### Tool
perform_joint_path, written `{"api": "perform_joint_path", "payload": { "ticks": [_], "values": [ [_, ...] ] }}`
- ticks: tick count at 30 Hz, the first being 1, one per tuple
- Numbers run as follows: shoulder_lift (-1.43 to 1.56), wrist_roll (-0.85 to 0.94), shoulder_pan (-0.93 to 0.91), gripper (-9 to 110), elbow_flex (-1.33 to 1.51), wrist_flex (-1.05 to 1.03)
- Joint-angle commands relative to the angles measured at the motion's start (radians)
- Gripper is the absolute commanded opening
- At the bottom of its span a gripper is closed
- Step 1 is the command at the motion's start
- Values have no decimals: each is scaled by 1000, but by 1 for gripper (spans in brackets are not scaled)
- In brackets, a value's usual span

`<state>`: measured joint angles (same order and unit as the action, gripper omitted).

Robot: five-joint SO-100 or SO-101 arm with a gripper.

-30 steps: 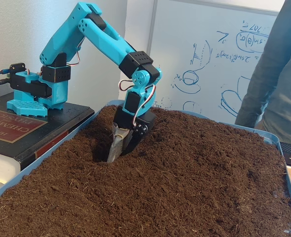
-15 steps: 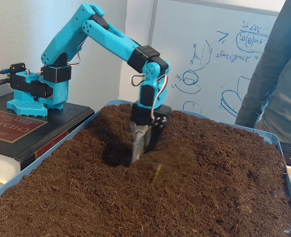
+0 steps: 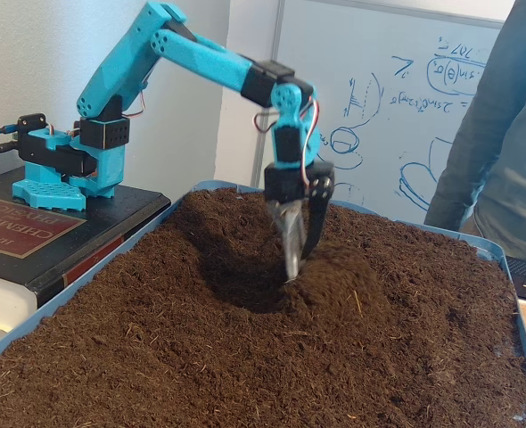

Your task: Build a berm.

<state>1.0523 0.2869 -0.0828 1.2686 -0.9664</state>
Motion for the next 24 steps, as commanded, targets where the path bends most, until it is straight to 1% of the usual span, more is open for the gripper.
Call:
{"api": "perform_joint_path", "payload": {
  "ticks": [1, 9, 13, 17, 20, 24],
  "values": [
    [233, -8, 15, 1, -101, 20],
    [275, -21, 32, 1, -123, 25],
    [331, -176, 104, 1, -124, 37],
    [298, -328, 178, 1, -169, 40],
    [229, -387, 236, 1, -218, 124],
    [123, -399, 279, 1, -236, 367]
  ]
}}
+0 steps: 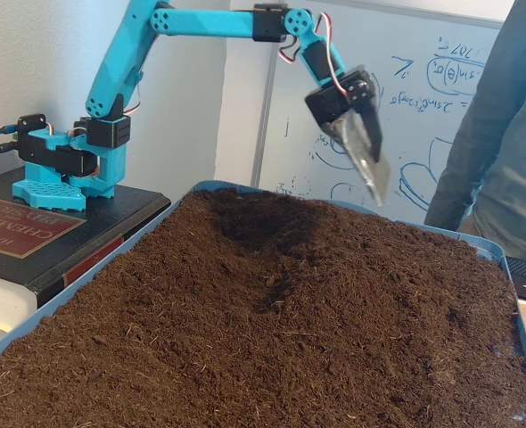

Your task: Build a berm.

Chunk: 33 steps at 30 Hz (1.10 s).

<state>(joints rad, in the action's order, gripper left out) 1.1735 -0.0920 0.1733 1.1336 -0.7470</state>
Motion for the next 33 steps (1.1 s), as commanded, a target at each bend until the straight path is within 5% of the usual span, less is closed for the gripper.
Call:
{"api": "perform_joint_path", "payload": {
  "ticks": [1, 9, 33],
  "values": [
    [-26, -20, 25, 1, -101, 210],
    [-167, -3, 37, 1, -64, 449],
    [-477, 95, 104, 1, -71, 578]
  ]
}}
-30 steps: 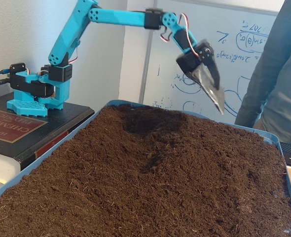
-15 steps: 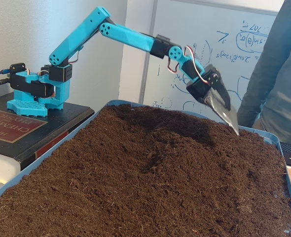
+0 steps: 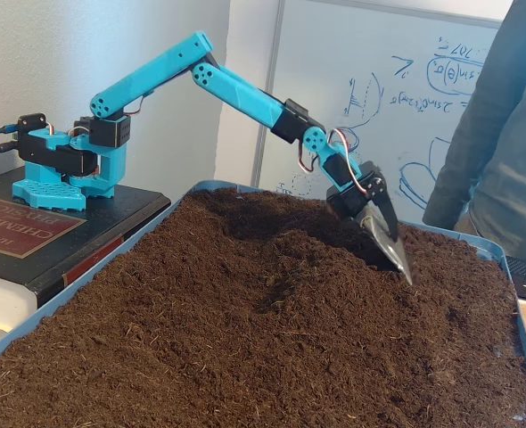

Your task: Build a berm.

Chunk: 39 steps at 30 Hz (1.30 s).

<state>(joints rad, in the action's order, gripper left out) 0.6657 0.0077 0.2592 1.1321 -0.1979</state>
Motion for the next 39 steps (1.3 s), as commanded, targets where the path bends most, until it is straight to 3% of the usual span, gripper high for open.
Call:
{"api": "perform_joint_path", "payload": {
  "ticks": [1, 17, 31, 39],
  "values": [
    [25, -6, 20, 1, -69, 29],
    [-77, -9, 31, 1, 12, 14],
    [179, -26, 74, 1, 339, 8],
    [261, -98, 97, 1, 285, -319]
  ]
}}
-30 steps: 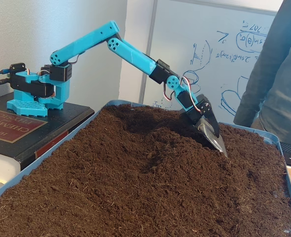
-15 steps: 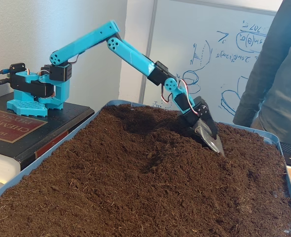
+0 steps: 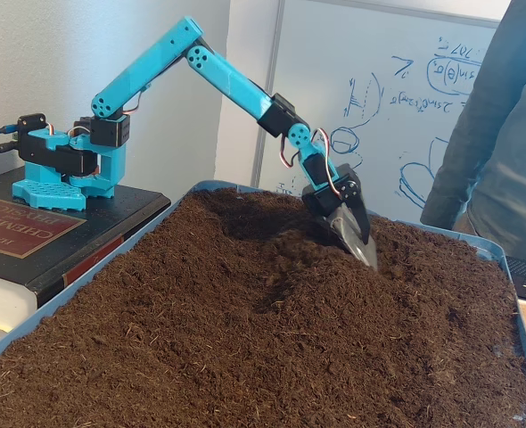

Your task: Build a berm.

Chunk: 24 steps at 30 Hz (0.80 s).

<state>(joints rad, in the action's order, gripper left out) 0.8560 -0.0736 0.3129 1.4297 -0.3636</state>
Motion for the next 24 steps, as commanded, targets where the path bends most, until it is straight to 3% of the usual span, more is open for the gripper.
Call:
{"api": "perform_joint_path", "payload": {
  "ticks": [1, 9, 20, 24],
  "values": [
    [83, -17, 44, 1, -21, -198],
    [212, -17, 49, 1, -114, -383],
    [385, -14, -55, 1, -403, -376],
    [360, 0, -127, 1, -434, -252]
  ]
}}
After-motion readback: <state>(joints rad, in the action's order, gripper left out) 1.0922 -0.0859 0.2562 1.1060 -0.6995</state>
